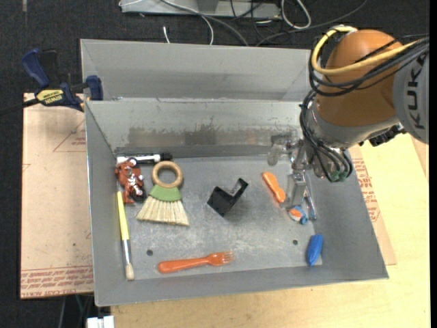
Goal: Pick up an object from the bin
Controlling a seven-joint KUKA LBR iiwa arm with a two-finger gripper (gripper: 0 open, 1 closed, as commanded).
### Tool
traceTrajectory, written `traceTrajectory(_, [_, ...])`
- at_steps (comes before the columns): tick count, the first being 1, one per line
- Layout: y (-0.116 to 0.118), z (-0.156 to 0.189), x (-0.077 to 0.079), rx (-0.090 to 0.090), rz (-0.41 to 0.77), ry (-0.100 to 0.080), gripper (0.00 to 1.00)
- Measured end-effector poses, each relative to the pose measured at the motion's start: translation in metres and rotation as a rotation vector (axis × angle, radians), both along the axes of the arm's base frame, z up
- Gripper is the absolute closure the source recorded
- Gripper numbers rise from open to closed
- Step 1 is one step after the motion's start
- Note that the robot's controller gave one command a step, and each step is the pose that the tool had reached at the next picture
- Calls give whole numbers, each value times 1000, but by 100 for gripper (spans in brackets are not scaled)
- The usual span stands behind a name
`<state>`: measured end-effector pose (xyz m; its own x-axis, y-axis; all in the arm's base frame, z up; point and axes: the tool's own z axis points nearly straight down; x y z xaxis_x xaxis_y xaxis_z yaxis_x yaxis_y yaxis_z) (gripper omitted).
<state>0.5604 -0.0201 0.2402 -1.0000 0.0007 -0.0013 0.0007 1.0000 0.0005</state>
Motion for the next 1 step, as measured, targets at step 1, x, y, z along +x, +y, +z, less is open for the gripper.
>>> traceTrajectory(1, [61, -115, 8, 0, 103, -3, 0])
